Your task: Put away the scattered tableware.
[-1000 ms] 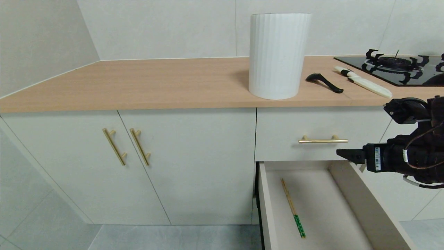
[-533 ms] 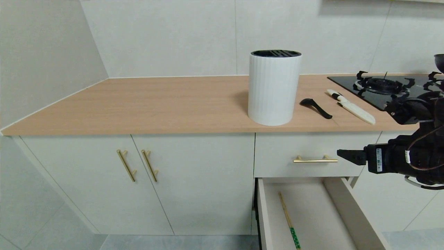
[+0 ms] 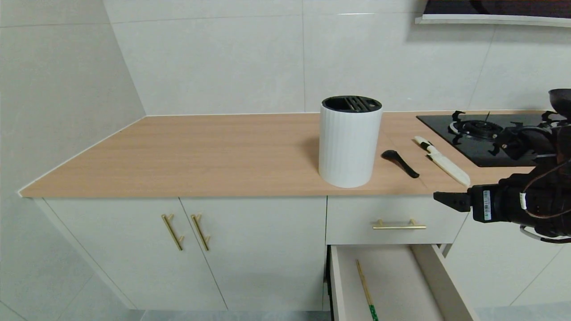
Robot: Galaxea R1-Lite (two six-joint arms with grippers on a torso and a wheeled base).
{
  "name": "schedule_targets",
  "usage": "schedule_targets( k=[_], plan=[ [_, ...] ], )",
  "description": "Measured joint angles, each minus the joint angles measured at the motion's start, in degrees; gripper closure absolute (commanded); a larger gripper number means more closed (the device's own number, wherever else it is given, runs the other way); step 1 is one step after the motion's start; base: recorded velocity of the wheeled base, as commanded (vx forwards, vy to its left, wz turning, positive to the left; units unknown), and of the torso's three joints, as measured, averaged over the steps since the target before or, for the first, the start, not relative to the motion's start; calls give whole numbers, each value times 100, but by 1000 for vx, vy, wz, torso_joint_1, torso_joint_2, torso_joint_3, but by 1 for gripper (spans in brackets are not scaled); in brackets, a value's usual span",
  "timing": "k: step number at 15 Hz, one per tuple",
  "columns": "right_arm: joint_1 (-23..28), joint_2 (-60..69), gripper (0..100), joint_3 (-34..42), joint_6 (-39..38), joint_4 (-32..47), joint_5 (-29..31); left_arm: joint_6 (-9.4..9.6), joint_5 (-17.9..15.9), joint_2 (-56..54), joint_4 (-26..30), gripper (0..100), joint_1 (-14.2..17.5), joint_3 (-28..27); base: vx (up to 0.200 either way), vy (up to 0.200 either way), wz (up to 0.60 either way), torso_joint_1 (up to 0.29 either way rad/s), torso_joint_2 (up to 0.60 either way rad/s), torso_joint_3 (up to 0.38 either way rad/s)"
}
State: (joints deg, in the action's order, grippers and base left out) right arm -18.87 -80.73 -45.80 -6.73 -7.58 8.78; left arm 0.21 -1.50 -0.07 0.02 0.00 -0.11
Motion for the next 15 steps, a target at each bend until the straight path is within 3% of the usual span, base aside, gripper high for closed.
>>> schedule_targets(
  k=[5,9,15],
  plan=[
    [2,-33,0,41,222,-56,-13,0,0,0,7,0,0,1,0,0,0,18,-42,-28],
    [79,-306,0,-108,575,-546,-46,0,0,0,7,0,0,1,0,0,0,0,0,0],
    [339,-1484,0,-1807,845,-601,-286,1,0,0,5,0,0,1,0,0,0,0,0,0]
  ],
)
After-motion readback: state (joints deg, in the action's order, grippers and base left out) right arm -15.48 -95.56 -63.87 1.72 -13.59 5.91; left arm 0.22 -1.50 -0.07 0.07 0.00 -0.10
